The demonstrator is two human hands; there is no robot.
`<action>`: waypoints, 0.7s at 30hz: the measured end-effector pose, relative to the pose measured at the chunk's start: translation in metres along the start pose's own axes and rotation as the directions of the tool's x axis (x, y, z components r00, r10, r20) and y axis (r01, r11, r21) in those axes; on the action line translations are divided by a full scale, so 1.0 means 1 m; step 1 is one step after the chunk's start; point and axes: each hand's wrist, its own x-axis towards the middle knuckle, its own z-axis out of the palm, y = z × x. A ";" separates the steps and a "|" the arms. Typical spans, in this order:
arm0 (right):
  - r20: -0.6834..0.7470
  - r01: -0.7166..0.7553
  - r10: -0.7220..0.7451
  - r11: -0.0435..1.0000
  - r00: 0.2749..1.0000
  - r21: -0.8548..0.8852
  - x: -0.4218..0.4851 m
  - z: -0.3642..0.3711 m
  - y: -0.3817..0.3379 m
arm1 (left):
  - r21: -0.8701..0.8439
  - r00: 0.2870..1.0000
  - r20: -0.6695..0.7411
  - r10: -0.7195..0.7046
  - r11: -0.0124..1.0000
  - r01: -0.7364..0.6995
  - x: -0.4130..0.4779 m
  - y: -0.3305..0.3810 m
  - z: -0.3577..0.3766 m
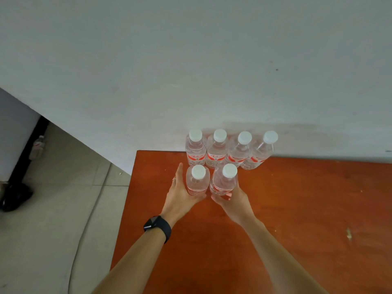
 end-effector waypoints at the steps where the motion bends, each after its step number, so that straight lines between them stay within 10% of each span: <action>1: -0.005 0.010 -0.010 1.000 1.000 0.000 0.003 0.000 -0.001 | -0.015 0.999 0.032 -0.008 1.000 0.008 0.005 -0.002 0.001; 21: 0.007 0.030 -0.030 1.000 1.000 -0.009 0.036 0.004 -0.009 | 0.109 0.997 0.069 0.025 0.993 -0.032 0.046 -0.003 -0.007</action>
